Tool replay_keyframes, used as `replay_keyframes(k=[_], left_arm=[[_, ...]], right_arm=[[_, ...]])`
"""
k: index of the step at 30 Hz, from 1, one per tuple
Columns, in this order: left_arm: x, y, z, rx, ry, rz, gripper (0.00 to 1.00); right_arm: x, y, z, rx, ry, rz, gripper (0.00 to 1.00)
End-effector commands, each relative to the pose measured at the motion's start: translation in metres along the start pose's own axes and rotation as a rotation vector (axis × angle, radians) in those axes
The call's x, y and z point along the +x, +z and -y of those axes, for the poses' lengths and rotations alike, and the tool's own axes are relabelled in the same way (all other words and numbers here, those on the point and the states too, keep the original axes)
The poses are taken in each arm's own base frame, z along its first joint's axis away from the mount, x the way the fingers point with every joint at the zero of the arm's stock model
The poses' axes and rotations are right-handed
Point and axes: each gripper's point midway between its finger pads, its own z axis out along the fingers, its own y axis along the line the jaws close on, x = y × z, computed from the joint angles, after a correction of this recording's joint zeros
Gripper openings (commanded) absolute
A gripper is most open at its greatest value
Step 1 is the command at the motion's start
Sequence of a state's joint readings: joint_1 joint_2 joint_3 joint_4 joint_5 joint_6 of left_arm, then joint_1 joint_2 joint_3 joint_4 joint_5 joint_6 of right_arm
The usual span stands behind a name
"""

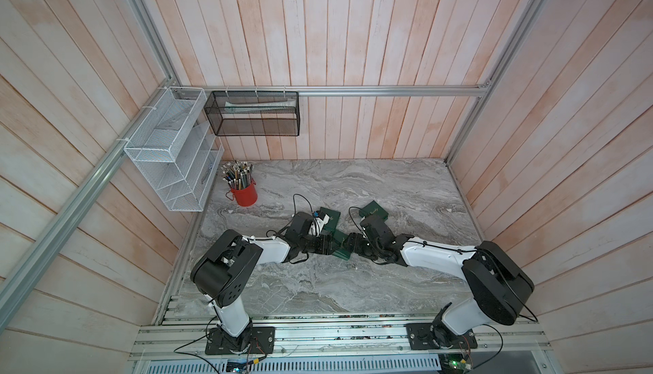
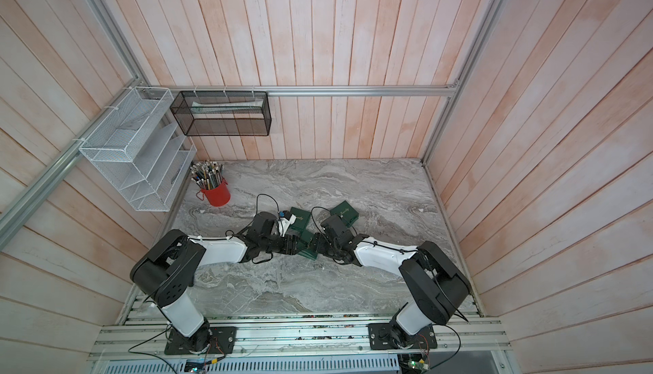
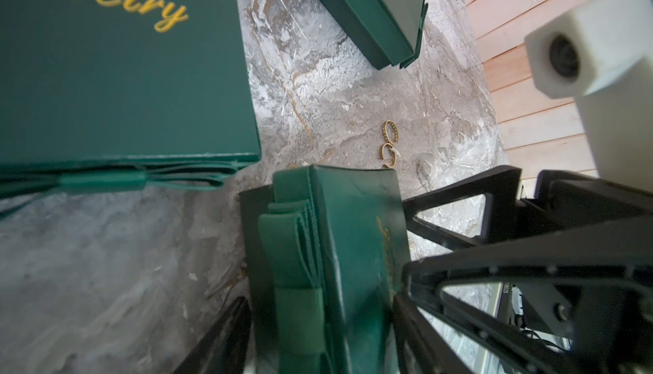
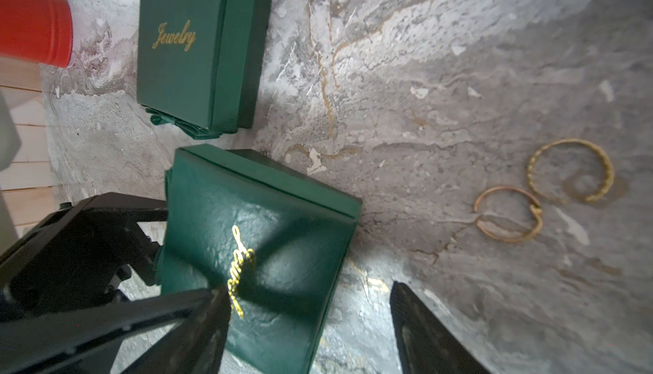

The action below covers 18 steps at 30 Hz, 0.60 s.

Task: Take the rings out of the lift-off lid box
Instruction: Close the lid on the jewelry box.

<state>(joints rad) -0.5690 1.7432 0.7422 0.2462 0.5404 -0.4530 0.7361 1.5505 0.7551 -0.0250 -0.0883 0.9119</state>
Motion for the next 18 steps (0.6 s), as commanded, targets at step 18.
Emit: replay_keyframes(k=[18], left_arm=[[0.006,0.015,-0.002,0.025,-0.021,-0.059,0.54]], right_arm=[[-0.004,0.005,-0.003,0.026,-0.031,-0.027,0.73]])
